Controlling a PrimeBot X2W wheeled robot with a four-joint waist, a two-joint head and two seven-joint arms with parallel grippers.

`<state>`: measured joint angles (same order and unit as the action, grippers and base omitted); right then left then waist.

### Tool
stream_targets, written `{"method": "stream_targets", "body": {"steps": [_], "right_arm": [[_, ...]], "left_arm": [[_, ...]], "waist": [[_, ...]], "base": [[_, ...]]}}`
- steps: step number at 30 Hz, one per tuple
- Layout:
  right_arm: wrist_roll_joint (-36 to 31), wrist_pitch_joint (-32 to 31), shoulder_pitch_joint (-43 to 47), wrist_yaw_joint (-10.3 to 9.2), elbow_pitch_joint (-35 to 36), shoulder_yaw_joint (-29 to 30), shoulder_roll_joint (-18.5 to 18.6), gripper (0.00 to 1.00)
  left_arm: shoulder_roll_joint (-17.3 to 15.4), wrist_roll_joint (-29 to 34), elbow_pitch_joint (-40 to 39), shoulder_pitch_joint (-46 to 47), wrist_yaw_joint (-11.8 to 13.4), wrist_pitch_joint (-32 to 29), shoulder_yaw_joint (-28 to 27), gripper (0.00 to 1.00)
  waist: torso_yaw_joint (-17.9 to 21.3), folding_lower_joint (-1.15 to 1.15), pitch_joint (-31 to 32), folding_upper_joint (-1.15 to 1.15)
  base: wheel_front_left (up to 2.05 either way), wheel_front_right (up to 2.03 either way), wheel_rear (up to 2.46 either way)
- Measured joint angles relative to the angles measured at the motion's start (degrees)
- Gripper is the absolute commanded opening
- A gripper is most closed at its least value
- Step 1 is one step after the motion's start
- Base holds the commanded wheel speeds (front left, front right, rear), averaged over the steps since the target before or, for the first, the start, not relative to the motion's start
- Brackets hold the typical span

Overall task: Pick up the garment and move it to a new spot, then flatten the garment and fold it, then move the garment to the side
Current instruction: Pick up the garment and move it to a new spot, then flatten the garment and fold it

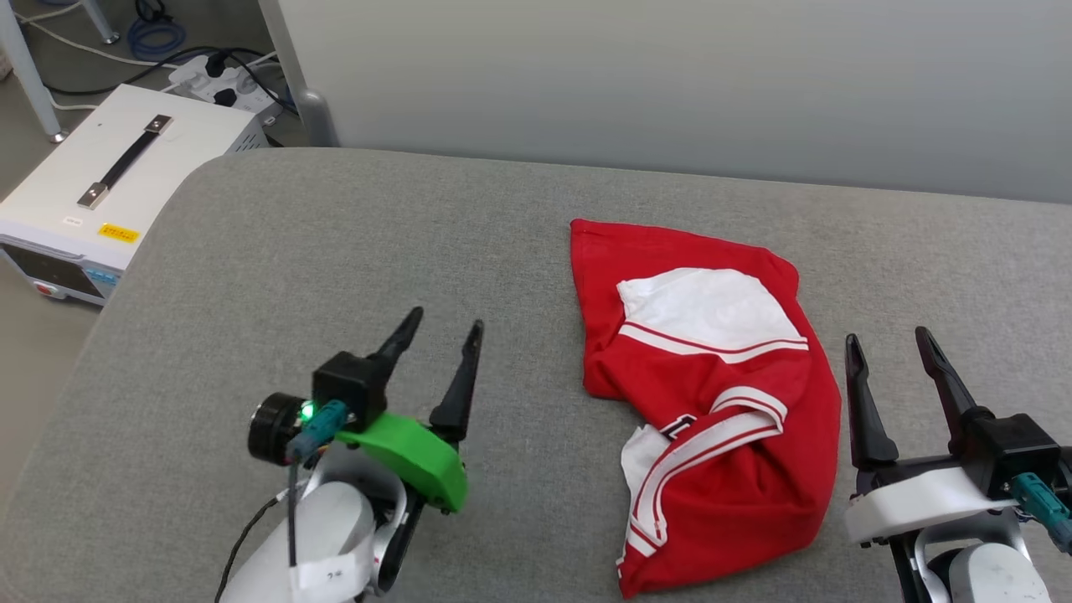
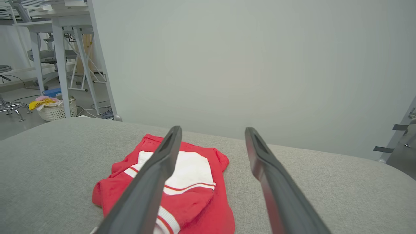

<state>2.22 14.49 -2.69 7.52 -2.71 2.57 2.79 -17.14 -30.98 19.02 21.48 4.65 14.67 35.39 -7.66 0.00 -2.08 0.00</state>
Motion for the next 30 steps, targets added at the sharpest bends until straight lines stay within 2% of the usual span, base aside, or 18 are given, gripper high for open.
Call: {"method": "stream_targets", "body": {"steps": [3, 7, 11, 15, 17, 25, 30], "right_arm": [[-0.05, 0.00, 0.24, 0.00, -0.20, -0.25, -0.01, 1.00], [-0.14, 0.00, 0.30, 0.00, -0.91, -0.43, 0.00, 1.00], [-0.68, 0.00, 0.37, 0.00, -1.94, -0.31, 0.02, 1.00], [-1.20, -0.70, 0.18, 0.00, -6.16, -1.14, 0.20, 1.00], [-0.79, -4.35, -0.63, 0.01, -8.36, -2.52, 1.46, 1.00], [9.09, -29.08, -11.34, 0.01, -12.27, -7.56, 9.47, 1.00], [13.62, -39.18, -15.18, 0.01, -13.67, -7.25, 12.11, 1.00]], "left_arm": [[0.76, 1.20, -6.24, -5.26, 0.91, 0.00, -6.43, 1.00], [3.60, 4.61, -10.95, -12.54, 0.58, -0.01, -12.65, 1.00], [6.17, 8.33, -11.82, -16.51, -1.86, -0.01, -16.03, 1.00], [8.28, 11.44, -11.20, -16.97, -4.56, -0.01, -18.09, 1.00], [9.10, 12.41, -10.77, -16.95, -5.53, -0.01, -19.02, 1.00], [11.99, 15.58, -8.86, -16.65, -8.50, -0.01, -21.50, 1.00], [13.04, 16.48, -7.95, -16.47, -9.53, -0.01, -22.31, 1.00]], "waist": [[-0.28, 0.00, 0.02, 0.00], [-0.33, 0.00, -0.29, 0.00], [-0.67, 0.00, -0.73, 0.00], [-1.50, 0.00, -1.35, 0.00], [-1.92, 0.00, -1.75, 0.00], [-3.89, 0.00, -4.37, 0.00], [-5.73, 0.00, -5.71, 0.00]], "base": [[0.00, 0.00, 0.00], [0.00, 0.00, 0.00], [0.00, 0.00, 0.00], [0.00, 0.00, 0.00], [0.00, 0.00, 0.00], [0.00, 0.00, 0.00], [0.00, 0.00, 0.00]]}}
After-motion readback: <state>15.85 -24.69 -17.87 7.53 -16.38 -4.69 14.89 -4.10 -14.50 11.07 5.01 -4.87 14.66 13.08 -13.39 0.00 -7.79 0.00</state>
